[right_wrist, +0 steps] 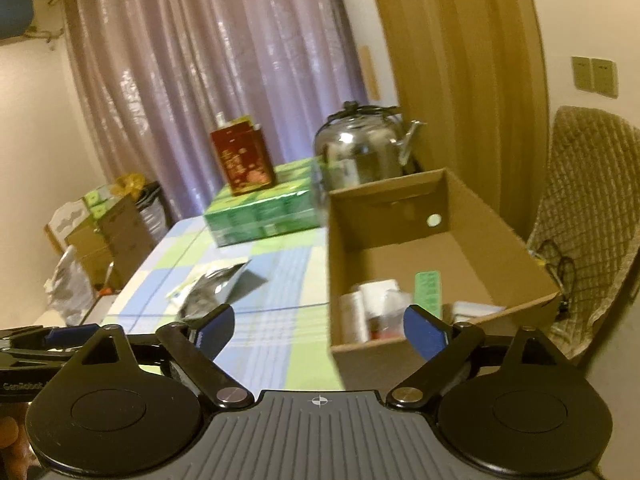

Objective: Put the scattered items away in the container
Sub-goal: 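Withdraw both open tools back over the remaining table items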

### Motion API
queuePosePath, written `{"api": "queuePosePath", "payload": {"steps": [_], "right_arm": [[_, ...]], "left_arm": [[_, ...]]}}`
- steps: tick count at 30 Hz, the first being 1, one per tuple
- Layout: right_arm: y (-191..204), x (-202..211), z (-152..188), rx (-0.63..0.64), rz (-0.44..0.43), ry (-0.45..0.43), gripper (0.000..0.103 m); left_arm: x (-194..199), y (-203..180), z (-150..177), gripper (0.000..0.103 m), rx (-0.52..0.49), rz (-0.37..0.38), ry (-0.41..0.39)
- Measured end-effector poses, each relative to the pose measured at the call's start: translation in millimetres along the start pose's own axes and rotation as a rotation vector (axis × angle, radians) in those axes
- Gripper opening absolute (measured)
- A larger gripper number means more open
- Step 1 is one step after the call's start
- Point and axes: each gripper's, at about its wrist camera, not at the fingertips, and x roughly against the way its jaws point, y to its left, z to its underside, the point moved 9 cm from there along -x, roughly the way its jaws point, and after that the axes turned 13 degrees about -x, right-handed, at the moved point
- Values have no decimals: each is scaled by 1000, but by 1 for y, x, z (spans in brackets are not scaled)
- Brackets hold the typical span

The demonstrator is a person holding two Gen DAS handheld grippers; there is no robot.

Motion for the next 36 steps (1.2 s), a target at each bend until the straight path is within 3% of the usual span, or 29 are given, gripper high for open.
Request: {"api": "queuePosePath", "payload": {"steps": [9,18,36], "right_arm": [[36,-7,19,53,-53,40,98],[61,-23,37,98,-77,90,101],[94,-67,56,124,-124,171,101]], "left_arm": [[23,44,37,97,46,-102,49],[33,75,64,101,90,-154,82],[22,114,85,102,139,-204,138]]}}
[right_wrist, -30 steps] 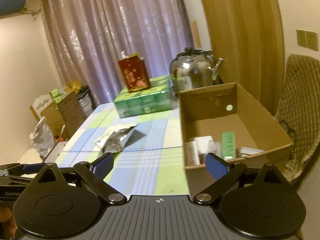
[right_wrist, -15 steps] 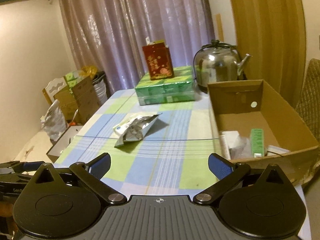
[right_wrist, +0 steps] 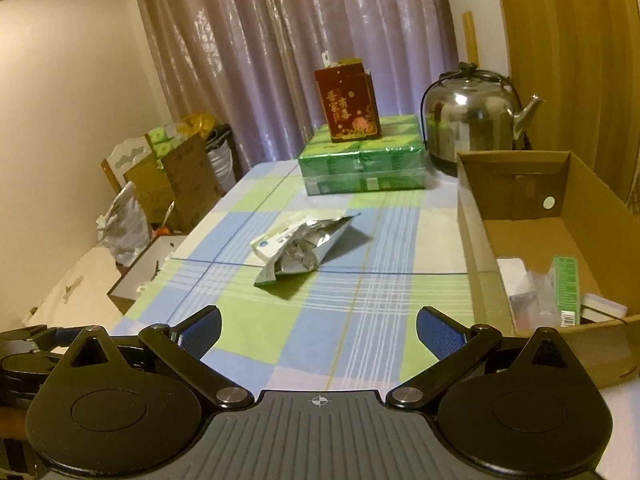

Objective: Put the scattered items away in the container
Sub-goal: 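Withdraw both open tools back over the remaining table items, then grasp the silver foil bag with the right tool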

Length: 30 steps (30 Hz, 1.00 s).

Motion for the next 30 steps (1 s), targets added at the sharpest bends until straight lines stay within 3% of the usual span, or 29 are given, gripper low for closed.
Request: {"api": "queuePosePath", "payload": {"steps": [10,20,30], "right_arm": [[6,-44,-8,-19,-12,39,101],[12,-138,-29,-43,-18,89,101],[1,-234,-49,-232,-25,159,101]], "left_arm": [[-27,16,-12,102,-42,3,14],[-86,48,-38,102,-183,29,35],[-167,89,-79,102,-201,43,25]]}}
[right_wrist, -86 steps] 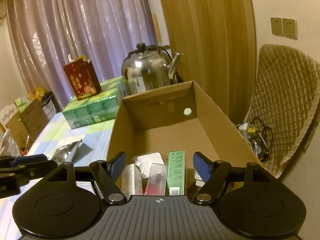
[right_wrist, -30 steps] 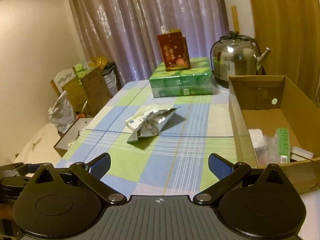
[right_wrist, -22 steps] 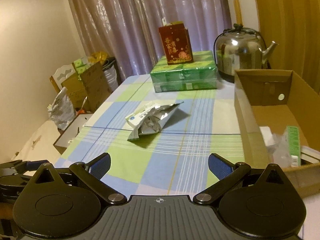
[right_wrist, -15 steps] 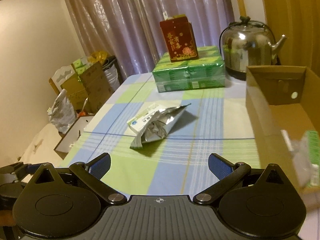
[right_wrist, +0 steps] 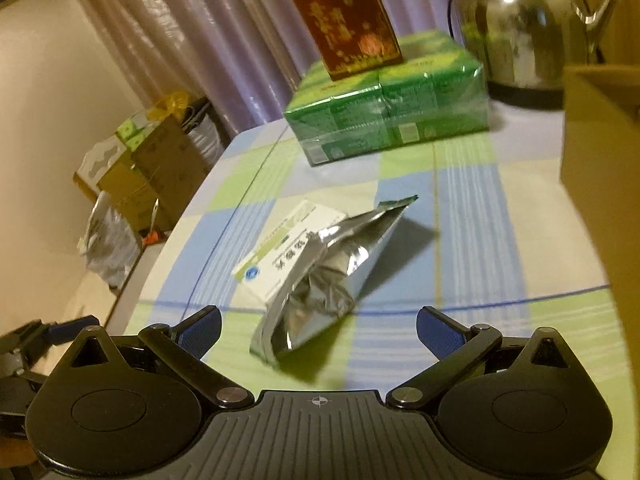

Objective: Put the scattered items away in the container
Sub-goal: 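Grasp the silver foil bag with the right tool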

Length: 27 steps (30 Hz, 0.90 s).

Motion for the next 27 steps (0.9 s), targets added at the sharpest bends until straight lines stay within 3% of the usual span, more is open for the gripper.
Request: {"api": "queuePosePath", "payload": {"steps": [5,16,19,21,23,27], "right_arm": [[-8,-34,-14,-110,9,16,101],[-22,-75,-17,-159,63,17,100],[-21,-77,-16,-129,61,3,87],[-21,-78,-17,-136,46,13,66],[-21,-78,-17,-135,23,40,56],[-22,-68,-21,-46,52,55,49]], "left_arm": [[-28,10,-10,102,-15,6,-3],[-60,19,-7,102,-9,33,9],[-64,20,-7,102,-12,36,12],[-66,19,-7,102,-12,39,11],[-69,17,-10,102,-15,45,11],[-74,6,-21,102,-59,68,-3]]}}
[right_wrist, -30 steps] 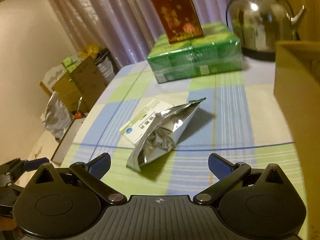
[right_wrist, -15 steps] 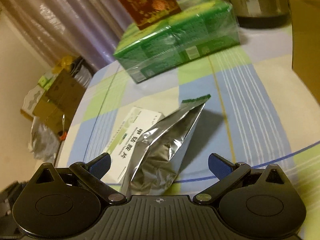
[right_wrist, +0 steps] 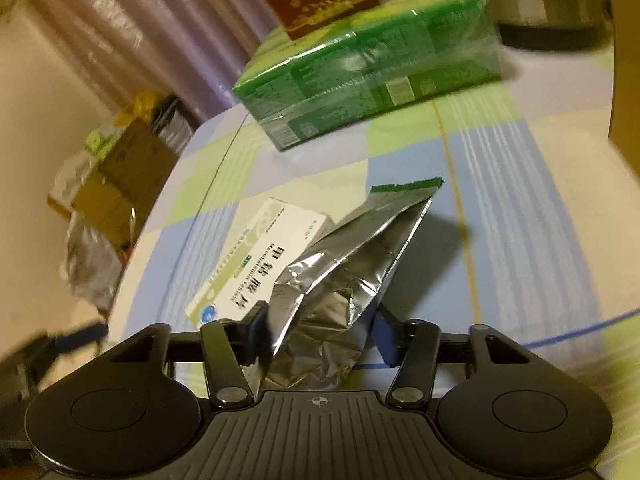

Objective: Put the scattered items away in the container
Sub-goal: 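Grasp the silver foil bag with the right tool, then grasp the white Mecobalamin tablets box with the left tool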

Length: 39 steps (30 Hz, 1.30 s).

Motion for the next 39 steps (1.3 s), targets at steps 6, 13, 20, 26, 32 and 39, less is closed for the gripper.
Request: {"api": "queuePosePath", "payload": {"steps": [6,13,20,26,32,39], "right_arm": [[-23,21,-20,137,114,1,48],[-31,38,-34,252,166,-4,57],[-30,27,-21,216,125,21,80],[-35,7,-15,192,147,54,61],[-39,26,7,252,138,122,45],[-64,103,83,354,140,230,43]], "left_arm": [[-22,-21,-24,102,-100,42,-5],[-65,-35,-31,101,-140,90,60],[-79,-40,-22,71,-106,108,114],[-56,-49,-5,67,-83,105,143],[-11,-81,19,67,-54,107,136],[59,-154,55,67,-32,134,136]]}}
